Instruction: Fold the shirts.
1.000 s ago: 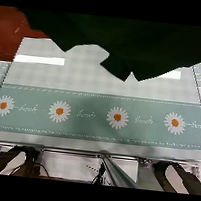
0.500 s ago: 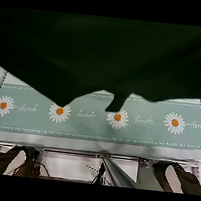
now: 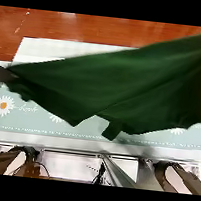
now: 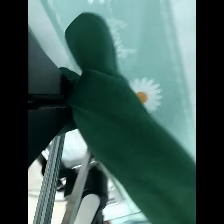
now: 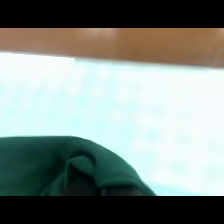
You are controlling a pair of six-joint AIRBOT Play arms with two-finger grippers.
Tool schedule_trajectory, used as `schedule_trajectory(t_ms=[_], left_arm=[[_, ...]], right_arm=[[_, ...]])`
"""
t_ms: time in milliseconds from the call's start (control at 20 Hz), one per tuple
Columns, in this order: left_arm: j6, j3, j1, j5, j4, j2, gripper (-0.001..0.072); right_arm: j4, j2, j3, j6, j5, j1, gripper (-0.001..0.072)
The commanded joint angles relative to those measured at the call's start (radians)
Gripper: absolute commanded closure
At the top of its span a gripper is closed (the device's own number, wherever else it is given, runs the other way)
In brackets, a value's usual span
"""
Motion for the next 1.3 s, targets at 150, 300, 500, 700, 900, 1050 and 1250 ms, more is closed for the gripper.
schedule_trajectory(t_ms=[150, 300, 500, 700, 900, 1050, 1250], left_arm=[[0.161, -0.484, -0.093, 0.382, 0.018, -0.097, 0.0691], [0.215, -0.530, -0.092, 0.535, 0.166, -0.243, 0.0692], [0.217, -0.530, -0.094, 0.695, 0.196, -0.451, 0.0691], [0.217, -0.526, -0.093, 0.776, 0.196, -0.598, 0.0691], [0.217, -0.425, -0.032, 0.675, 0.199, -0.621, 0.0644], [0.202, -0.229, 0.102, 0.412, 0.200, -0.621, 0.0264], [0.140, -0.219, 0.219, 0.263, 0.198, -0.542, 0.0262]], right_arm=[[-0.300, -0.381, 0.001, 0.002, -0.198, 0.292, 0.0686], [-0.327, -0.538, 0.001, 0.003, -0.307, 0.322, 0.0686], [-0.326, -0.668, 0.001, 0.019, -0.343, 0.322, 0.0686], [-0.302, -0.723, 0.001, 0.018, -0.343, 0.322, 0.0686], [-0.301, -0.723, 0.001, 0.018, -0.346, 0.322, 0.0686], [-0.301, -0.723, 0.001, 0.018, -0.328, 0.322, 0.0686], [-0.303, -0.723, 0.001, 0.018, -0.300, 0.322, 0.0686]])
